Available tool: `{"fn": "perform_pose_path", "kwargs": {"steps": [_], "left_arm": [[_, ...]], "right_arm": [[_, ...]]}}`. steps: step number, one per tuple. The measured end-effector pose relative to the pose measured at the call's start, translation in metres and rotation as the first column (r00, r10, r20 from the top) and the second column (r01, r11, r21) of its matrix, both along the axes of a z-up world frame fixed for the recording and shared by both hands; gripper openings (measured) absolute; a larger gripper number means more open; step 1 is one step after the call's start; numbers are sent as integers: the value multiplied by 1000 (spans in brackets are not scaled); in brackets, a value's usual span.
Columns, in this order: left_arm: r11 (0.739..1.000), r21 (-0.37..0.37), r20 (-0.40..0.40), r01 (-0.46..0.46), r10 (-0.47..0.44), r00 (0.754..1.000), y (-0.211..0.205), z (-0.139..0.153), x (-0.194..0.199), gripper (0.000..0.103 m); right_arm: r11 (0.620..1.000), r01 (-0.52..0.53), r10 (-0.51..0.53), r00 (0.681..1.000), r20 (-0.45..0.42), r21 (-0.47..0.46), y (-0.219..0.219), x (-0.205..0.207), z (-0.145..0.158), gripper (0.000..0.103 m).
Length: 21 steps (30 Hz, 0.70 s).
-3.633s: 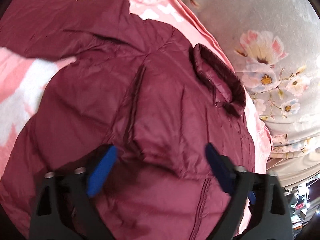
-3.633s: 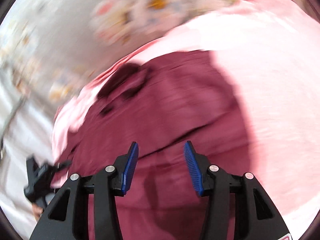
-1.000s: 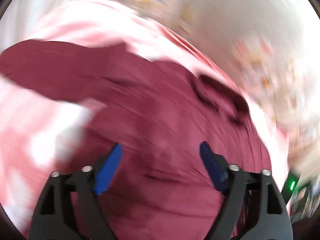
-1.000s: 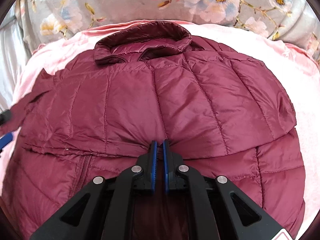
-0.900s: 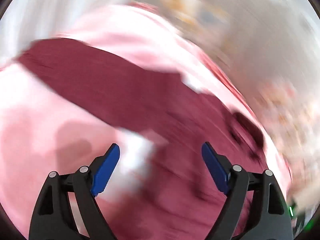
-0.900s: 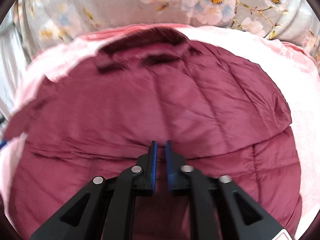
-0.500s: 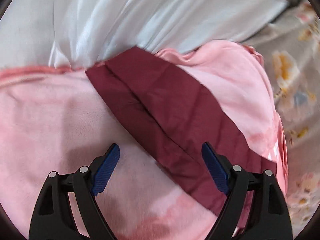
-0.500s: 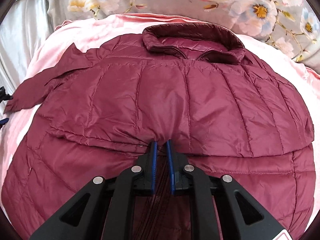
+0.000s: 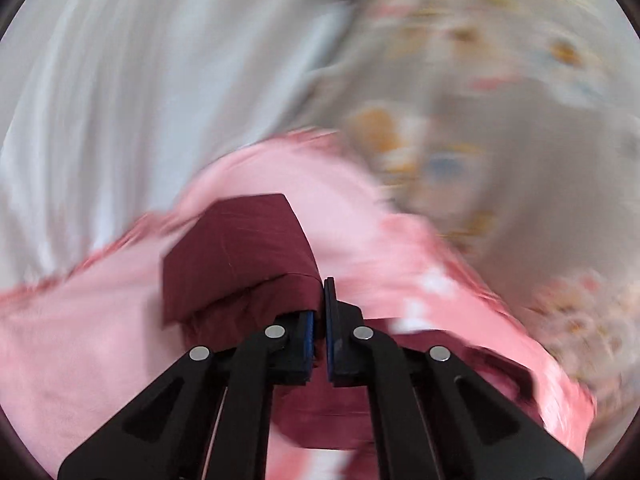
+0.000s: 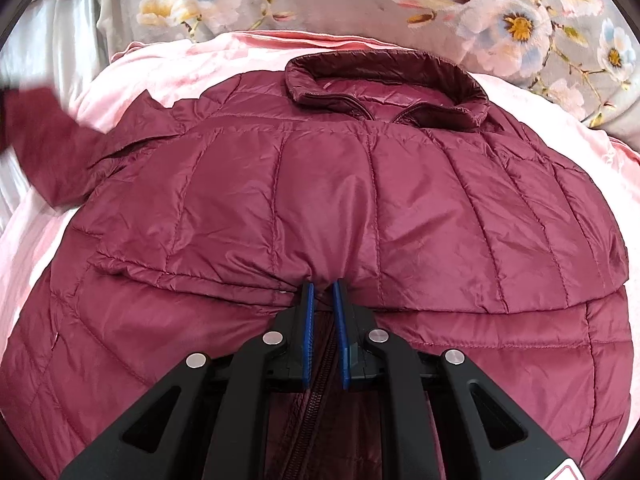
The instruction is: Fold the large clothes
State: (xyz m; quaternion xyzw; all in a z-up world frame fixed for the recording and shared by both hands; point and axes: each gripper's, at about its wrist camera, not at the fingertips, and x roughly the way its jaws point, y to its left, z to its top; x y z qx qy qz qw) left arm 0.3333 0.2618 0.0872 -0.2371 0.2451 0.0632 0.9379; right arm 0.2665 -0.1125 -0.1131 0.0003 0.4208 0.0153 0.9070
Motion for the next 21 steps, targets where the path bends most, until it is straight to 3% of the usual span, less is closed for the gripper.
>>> {"fn": "perform_pose_path", "kwargs": {"steps": [4,6,9,12,17,21], "left_arm": [[973,88,91,214,-221,971,-92,58,2,3],[938,128,108,321,-335,936,-144,74,0,3],[884,154,92,442,-458,884,-210,73,2,3],[836,136,41,531,-540,840,-272,51,12,2],[771,120,-87,625,-619,780,-340,6,26,2],[739,120,-199,663,-637,745,-370,-34,35,2]], "right_arm": [[1000,0,0,1000,1,30,-3,-1,0,12],[997,2,-2,1000,2,73,-9,-1,0,12],[991,7,-7,1000,1,136,-17,-2,-1,10],[987,10,-11,1000,1,158,-20,-2,-1,10],[983,24,-26,1000,9,182,-25,-6,-1,6],[940,101,-111,994,12,327,-55,-35,5,10]]}}
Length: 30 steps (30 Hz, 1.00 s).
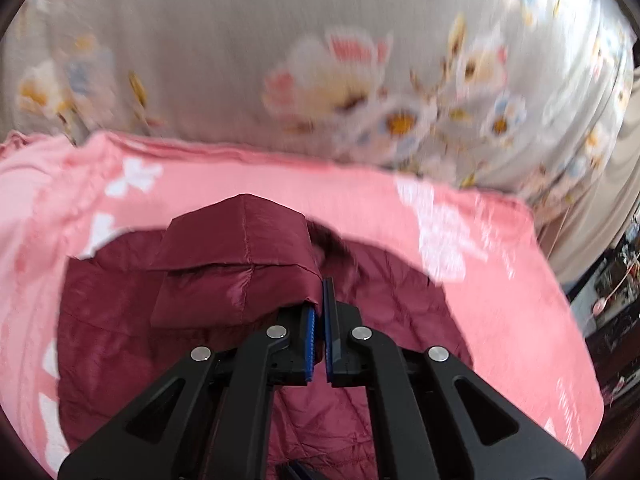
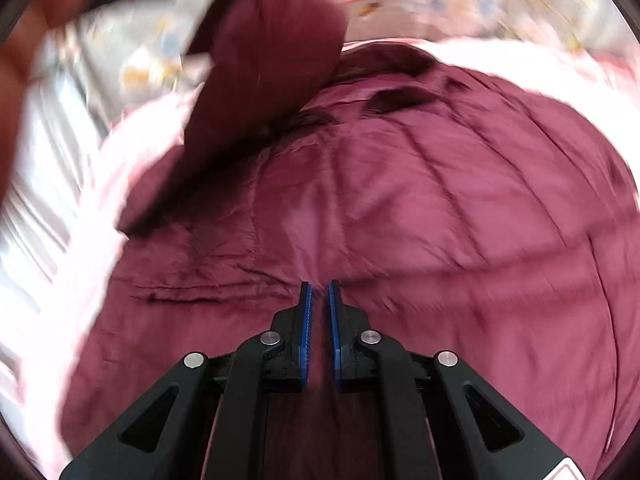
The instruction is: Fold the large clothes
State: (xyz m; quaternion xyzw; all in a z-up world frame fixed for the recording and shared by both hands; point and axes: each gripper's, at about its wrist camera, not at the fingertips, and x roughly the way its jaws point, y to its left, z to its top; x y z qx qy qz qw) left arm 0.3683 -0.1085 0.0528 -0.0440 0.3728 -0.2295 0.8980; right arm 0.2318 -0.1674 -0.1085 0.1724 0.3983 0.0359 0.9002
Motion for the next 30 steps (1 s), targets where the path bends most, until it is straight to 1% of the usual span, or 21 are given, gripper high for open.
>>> {"fn": "perform_pose_path", "kwargs": {"steps": [2,5,6,7,8,9,10,12,14,15,16,18,19,20,22,23,25,26,28,29,30], "left_arm": [[1000,25,-30,14,-13,999,-7,-17,-1,3],[998,43,-98,52,-47,994,-18,-50,-1,4],[998,37,-115,55,-51,992,-19,-57,-3,14],[998,27,-133,60,-56,989,-19,-66,-5,33],[998,13,-147,58,-55,988,-16,-71,-8,44],[998,-30,-146,46,-50,988,-7,-74,-16,60],[996,-83,-134,39,-50,990,6,-72,-25,72],[991,-136,-113,16,-31,993,30,-65,-38,81],[983,-182,-112,-30,9,994,57,-58,-46,82],[972,-223,-125,-71,44,991,79,-56,-48,82],[959,-261,-146,-113,77,986,100,-56,-50,83],[915,-342,-194,-215,155,969,147,-61,-52,83],[894,-363,-217,-263,193,957,166,-65,-53,83],[868,-377,-250,-322,239,938,191,-73,-52,83],[837,-379,-296,-395,295,909,219,-86,-49,82],[816,-375,-336,-440,322,885,234,-97,-47,82],[788,-380,-396,-485,335,855,247,-113,-40,82],[767,-387,-436,-512,338,834,254,-124,-35,81],[731,-408,-480,-546,338,810,261,-135,-29,80],[718,-408,-495,-564,345,798,263,-140,-25,80],[712,-404,-502,-574,352,790,265,-143,-23,75]], "right_arm": [[998,44,-44,999,-4,47,-19,-19,1,12],[995,84,-84,996,-1,60,-40,-40,7,15],[994,95,-95,995,2,56,-46,-46,10,16],[994,101,-101,995,7,49,-50,-49,12,16],[993,112,-112,994,18,32,-55,-53,17,18],[993,117,-118,993,29,22,-58,-56,21,26],[993,121,-121,992,42,13,-62,-57,25,31],[991,133,-132,988,76,-4,-69,-59,35,44],[991,133,-131,986,106,-4,-79,-51,46,51],[991,133,-132,985,112,-1,-83,-46,48,54],[990,137,-137,984,118,4,-87,-38,51,55],[991,134,-134,984,118,9,-90,-24,53,57],[992,129,-129,985,116,10,-88,-15,55,57],[992,124,-123,986,114,1,-86,-7,56,58],[995,99,-95,989,117,-27,-75,7,57,60],[995,88,-82,990,119,-42,-70,12,58,61],[993,55,-42,991,124,-102,-54,25,60,64],[991,34,-18,992,123,-129,-46,30,59,66],[981,-6,27,994,109,-193,-31,41,55,67],[970,-28,52,994,94,-240,-20,48,51,67],[960,-39,64,995,83,-278,-12,55,48,67]]}}
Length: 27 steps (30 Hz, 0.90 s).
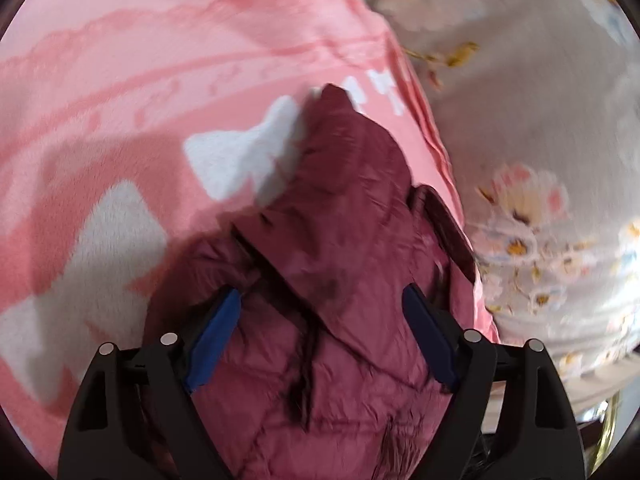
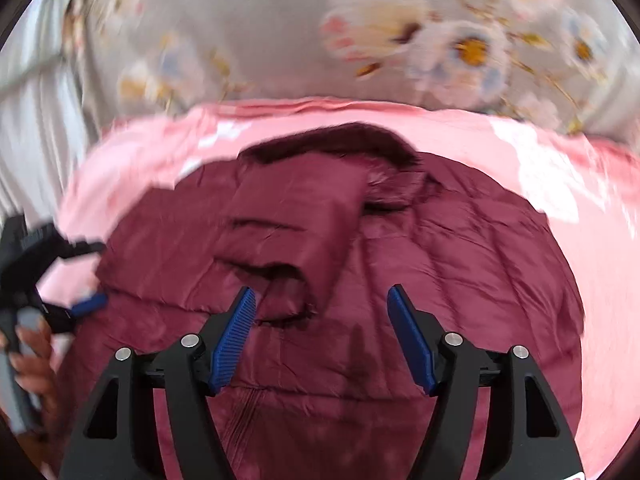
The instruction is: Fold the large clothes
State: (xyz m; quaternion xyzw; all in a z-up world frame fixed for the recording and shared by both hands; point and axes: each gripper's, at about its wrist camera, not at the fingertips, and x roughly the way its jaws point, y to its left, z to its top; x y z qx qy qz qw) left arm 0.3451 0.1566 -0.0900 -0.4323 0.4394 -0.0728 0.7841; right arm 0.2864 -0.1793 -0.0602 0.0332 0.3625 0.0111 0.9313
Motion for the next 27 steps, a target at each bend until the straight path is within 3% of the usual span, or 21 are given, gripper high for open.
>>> {"fn": "perform_pose_path", "kwargs": {"steps": [2,4,5,6,8,10,13,16,19,23,27], "left_arm": [[999,11,-11,-31,31,999,4,-2,5,70],[997,47,-14,-55,56,998,2,0,8,49],[994,89,-19,-68,70,997,2,3,10,41],[990,120,-23,-75,79,997,2,4,12,27],[987,140,-31,-81,87,996,6,4,14,10],[984,152,-30,-93,98,995,12,4,14,5],[976,189,-8,-105,109,994,18,8,11,3],[971,212,-8,-111,115,993,21,4,7,3],[971,209,-15,-120,125,992,25,-2,5,3],[970,213,-18,-115,122,992,29,-4,4,3],[969,222,-21,-111,119,993,30,-5,5,3]], "right_arm": [[998,5,-5,1000,2,-61,11,9,-3,67],[996,27,-25,999,20,-83,14,18,-3,63],[996,46,-44,999,31,-70,11,23,0,55],[997,65,-63,997,37,-37,5,26,2,33],[993,96,-98,995,32,62,-12,28,7,1],[975,117,-128,991,46,189,-31,18,12,1],[939,152,-178,982,61,307,-57,-14,13,0],[919,212,-227,974,6,332,-77,-36,-5,10],[909,253,-249,967,-55,330,-88,-45,-21,13],[874,278,-284,958,-44,399,-106,-57,-21,47],[853,308,-332,943,-17,421,-119,-62,-14,48]]}}
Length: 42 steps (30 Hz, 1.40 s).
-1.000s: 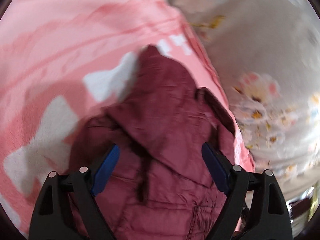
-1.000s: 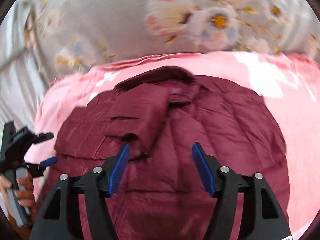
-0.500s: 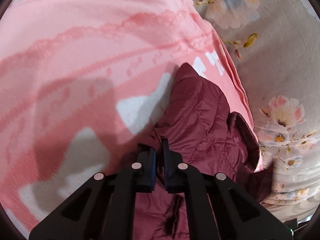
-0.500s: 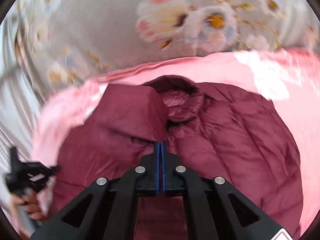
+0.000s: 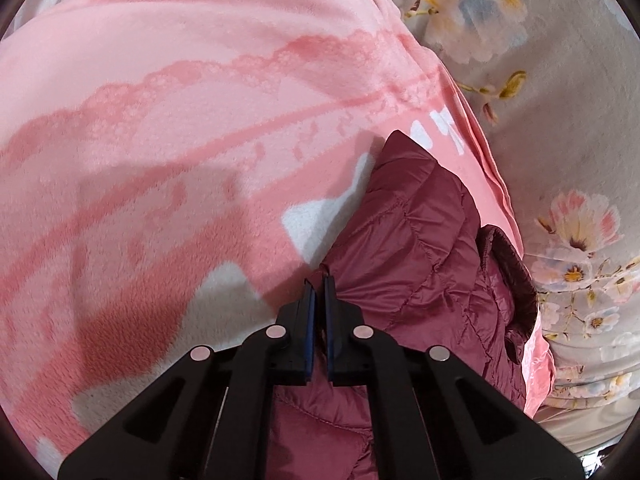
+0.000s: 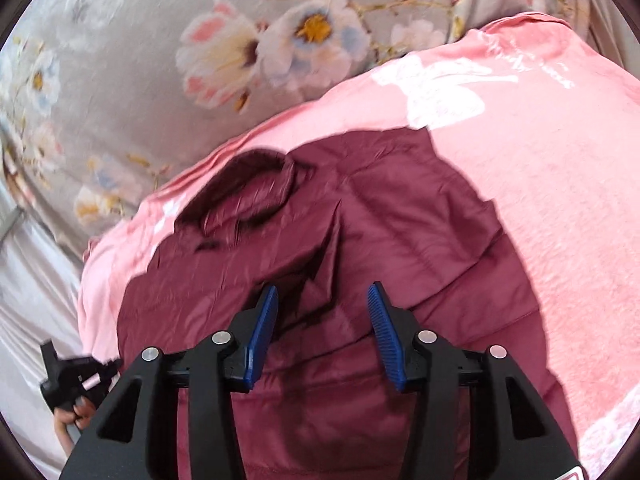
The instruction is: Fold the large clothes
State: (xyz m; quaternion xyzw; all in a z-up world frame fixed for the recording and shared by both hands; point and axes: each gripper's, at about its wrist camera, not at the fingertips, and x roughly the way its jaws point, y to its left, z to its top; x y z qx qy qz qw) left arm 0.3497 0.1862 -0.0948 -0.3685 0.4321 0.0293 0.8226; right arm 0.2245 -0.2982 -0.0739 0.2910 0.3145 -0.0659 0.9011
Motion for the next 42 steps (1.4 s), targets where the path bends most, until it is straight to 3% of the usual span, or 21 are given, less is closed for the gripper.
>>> {"fn": "perform_pose_path", "kwargs": {"steps": [3,10,11,12,15,17,19,23,25,30,33,35,38,40,42], "left_arm": [[1000,17,-2,6,-6,1000,-2,-1,0,3],[998,63,-8,15,-15,1000,-7,0,2,3],[998,67,-10,16,-16,1000,-7,1,2,3],[997,71,-10,17,-17,1000,-7,3,3,2],[997,73,22,12,-14,1000,-4,15,0,1],[996,84,57,10,-15,998,-1,27,-5,1],[994,105,54,18,-23,998,-2,28,-5,1],[991,130,-7,21,-21,1000,-6,5,-1,1],[990,140,-1,17,-17,1000,-6,0,-3,1],[983,179,7,29,-31,999,-9,-1,-3,1],[970,242,18,35,-41,999,-17,-1,-4,1],[952,302,17,47,-55,998,-24,1,-3,3],[933,347,8,98,-107,994,-30,18,-14,4],[937,328,33,120,-139,990,-29,35,-30,13],[952,260,72,161,-185,980,-33,56,-52,20]], "right_arm": [[999,23,-23,1000,9,30,-9,-2,0,48],[997,-72,73,994,-77,15,10,30,-11,46],[996,-90,91,992,-89,6,14,36,-13,30],[994,-112,112,989,-95,-4,18,41,-13,6],[988,-139,137,990,-34,-61,26,39,8,3],[986,-126,132,990,48,-108,27,26,31,3],[986,-113,123,990,76,-125,24,19,38,2],[983,-127,121,991,-58,-134,19,28,1,2],[981,-131,116,987,-108,-143,19,32,-16,2],[982,-134,113,981,-157,-133,19,35,-37,1],[980,-140,114,978,-175,-145,21,38,-40,1],[978,-143,116,977,-179,-149,20,39,-38,5],[971,-115,79,982,-170,-212,21,26,-19,21],[961,-81,45,989,-139,-265,24,14,-3,25],[950,-69,48,996,-76,-304,37,1,22,26]]}}
